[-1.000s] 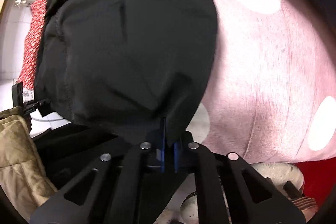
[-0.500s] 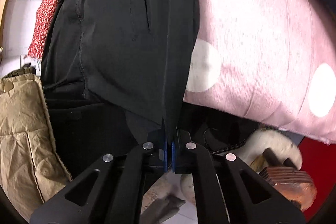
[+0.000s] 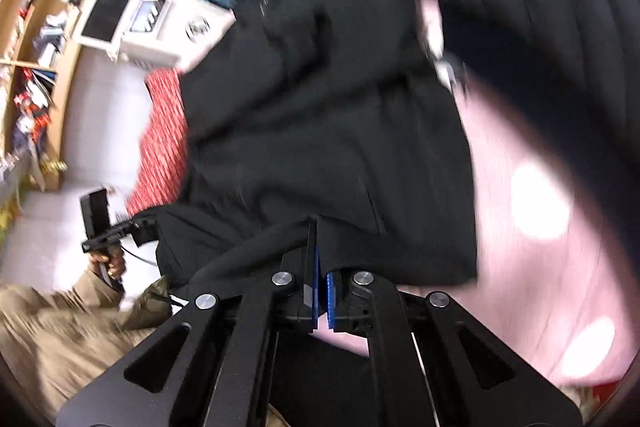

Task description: Fold large clothes

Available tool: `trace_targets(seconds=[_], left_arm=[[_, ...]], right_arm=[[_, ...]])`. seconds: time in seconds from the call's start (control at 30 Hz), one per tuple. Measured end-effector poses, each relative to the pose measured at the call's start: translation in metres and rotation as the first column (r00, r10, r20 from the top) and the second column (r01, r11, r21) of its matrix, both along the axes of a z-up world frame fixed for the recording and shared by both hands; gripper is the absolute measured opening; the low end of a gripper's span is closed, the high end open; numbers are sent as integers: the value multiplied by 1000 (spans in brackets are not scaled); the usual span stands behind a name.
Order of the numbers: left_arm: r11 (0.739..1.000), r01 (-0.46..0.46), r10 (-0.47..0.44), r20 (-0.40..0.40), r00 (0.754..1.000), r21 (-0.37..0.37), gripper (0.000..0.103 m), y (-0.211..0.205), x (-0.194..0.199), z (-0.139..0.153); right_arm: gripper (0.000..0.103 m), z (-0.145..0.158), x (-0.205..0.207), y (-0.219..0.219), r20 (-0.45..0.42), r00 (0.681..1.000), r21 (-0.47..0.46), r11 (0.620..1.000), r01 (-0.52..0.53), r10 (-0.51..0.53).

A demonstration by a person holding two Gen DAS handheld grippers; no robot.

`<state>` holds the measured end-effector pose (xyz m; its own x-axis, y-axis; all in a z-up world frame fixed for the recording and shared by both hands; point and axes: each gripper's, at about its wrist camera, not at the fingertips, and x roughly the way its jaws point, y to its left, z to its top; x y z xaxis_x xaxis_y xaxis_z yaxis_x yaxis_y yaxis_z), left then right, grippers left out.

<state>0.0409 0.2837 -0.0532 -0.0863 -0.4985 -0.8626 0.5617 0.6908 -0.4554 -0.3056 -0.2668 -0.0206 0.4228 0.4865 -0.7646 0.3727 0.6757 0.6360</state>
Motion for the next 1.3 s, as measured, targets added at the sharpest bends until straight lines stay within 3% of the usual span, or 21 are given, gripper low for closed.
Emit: trace_targets(seconds=[0.13, 0.27, 0.43, 0.53, 0.63, 0.73, 0.8, 0.87, 1.0, 1.1, 1.13, 1.17, 1.23, 1.3], left_arm=[[999, -51, 51, 69, 996, -10, 7, -17, 51, 19], [991, -116, 122, 107, 987, -63, 7, -41, 104, 33], [989, -139, 145, 149, 978, -53, 7, -78, 162, 38], [975, -213, 219, 133, 967, -59, 7, -106, 204, 33], [950, -309, 311, 52, 949, -45, 13, -120, 234, 16], [924, -382, 381, -29, 924, -19, 31, -124, 248, -4], [902, -432, 432, -9, 902, -25, 65, -117, 249, -3], [858, -511, 513, 29, 858, -58, 83, -97, 253, 4], [784, -611, 612, -29, 790, -108, 84, -54, 260, 9], [782, -618, 622, 20, 783, -82, 84, -40, 259, 13], [793, -606, 609, 55, 791, -70, 84, -40, 256, 15], [801, -596, 599, 77, 797, -60, 84, -41, 253, 16], [841, -541, 535, 164, 829, -12, 85, -53, 244, 16], [889, -457, 432, 260, 864, 43, 87, -78, 233, 15]], right_arm=[[3, 15, 32, -30, 57, 998, -26, 999, 36, -34], [3, 27, 66, -68, 127, 985, 22, 994, 112, -113], [3, 27, 123, -107, 164, 966, 88, 978, 188, -200], [3, 13, 161, -122, 141, 954, 128, 961, 246, -264], [3, -5, 193, -126, 96, 952, 97, 955, 282, -291], [3, -30, 214, -127, 25, 951, 66, 950, 306, -309], [3, -45, 216, -127, -9, 944, 71, 941, 330, -330], [3, -52, 217, -131, -21, 937, 59, 935, 349, -349], [4, -60, 224, -137, -40, 941, 28, 941, 337, -336], [9, -67, 227, -140, -60, 938, 19, 939, 343, -341], [17, -68, 229, -141, -63, 936, 15, 937, 349, -347], [40, -67, 228, -142, -69, 931, -6, 933, 360, -359], [82, -57, 224, -140, -36, 923, -64, 922, 381, -384], [83, -41, 221, -135, 24, 922, -138, 912, 387, -387]])
